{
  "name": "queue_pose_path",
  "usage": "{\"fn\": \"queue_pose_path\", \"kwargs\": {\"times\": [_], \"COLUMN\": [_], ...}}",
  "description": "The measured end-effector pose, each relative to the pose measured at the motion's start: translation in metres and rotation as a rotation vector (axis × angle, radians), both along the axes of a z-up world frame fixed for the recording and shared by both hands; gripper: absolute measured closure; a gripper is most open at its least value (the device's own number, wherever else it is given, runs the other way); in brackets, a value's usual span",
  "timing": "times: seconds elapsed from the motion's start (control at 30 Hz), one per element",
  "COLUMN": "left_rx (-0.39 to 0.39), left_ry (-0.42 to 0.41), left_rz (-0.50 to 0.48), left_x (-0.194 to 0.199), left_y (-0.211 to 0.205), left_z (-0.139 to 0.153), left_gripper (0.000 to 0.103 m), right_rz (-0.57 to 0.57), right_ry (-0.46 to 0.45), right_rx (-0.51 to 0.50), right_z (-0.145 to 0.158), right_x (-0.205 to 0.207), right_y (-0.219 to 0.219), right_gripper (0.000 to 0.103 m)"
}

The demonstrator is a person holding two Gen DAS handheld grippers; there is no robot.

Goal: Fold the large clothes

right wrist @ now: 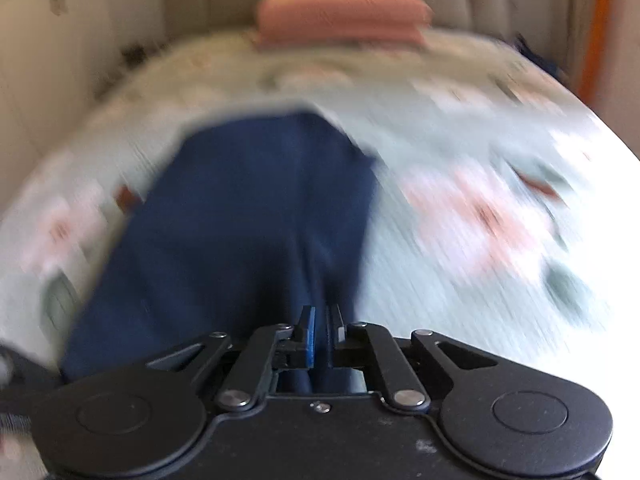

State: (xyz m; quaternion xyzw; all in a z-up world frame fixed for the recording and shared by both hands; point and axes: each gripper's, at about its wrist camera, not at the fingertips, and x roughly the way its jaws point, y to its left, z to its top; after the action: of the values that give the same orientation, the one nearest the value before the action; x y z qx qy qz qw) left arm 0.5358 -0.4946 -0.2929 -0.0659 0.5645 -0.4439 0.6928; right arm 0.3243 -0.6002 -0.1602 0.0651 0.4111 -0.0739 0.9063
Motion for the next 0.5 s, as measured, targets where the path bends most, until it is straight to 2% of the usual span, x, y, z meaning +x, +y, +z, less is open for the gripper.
{"fn": "queue_pose_path", "kwargs": {"times": [0.07,0.1,0.13,0.17,0.2,0.27,0.33,0.4,0.43,0.5], "left_rx": [-0.074,-0.116,-0.14,-0.155,-0.164,-0.174,-0.202,-0.247,-0.245,-0.208], "left_ry": [0.031,0.043,0.032,0.009,-0.007,-0.035,-0.044,-0.025,-0.019,0.006], "left_rz": [-0.067,-0.116,-0.143,-0.154,-0.152,-0.089,0.004,0.098,0.138,0.172], "left_x": [-0.001,-0.004,-0.006,-0.009,-0.01,-0.006,0.001,0.005,0.004,0.005], "left_y": [-0.005,-0.008,-0.011,-0.013,-0.014,-0.011,-0.002,0.011,0.018,0.025], "left_z": [0.008,0.014,0.02,0.027,0.031,0.036,0.037,0.033,0.029,0.016], "left_gripper": [0.093,0.093,0.093,0.092,0.092,0.092,0.092,0.092,0.092,0.093], "right_rz": [0.052,0.07,0.08,0.069,0.056,-0.002,-0.073,-0.132,-0.153,-0.144], "right_ry": [-0.092,-0.108,-0.086,-0.038,-0.016,-0.033,-0.043,-0.034,-0.028,-0.05], "right_rx": [0.02,0.029,0.017,-0.022,-0.059,-0.116,-0.2,-0.133,-0.1,-0.047], "right_z": [0.002,-0.001,-0.011,-0.027,-0.044,-0.065,-0.068,-0.059,-0.052,-0.033], "right_x": [0.032,0.045,0.064,0.083,0.098,0.116,0.123,0.122,0.116,0.093], "right_y": [0.002,0.003,0.004,0.004,0.002,-0.012,-0.022,-0.031,-0.035,-0.029], "right_gripper": [0.096,0.097,0.097,0.103,0.103,0.103,0.103,0.103,0.103,0.095]}}
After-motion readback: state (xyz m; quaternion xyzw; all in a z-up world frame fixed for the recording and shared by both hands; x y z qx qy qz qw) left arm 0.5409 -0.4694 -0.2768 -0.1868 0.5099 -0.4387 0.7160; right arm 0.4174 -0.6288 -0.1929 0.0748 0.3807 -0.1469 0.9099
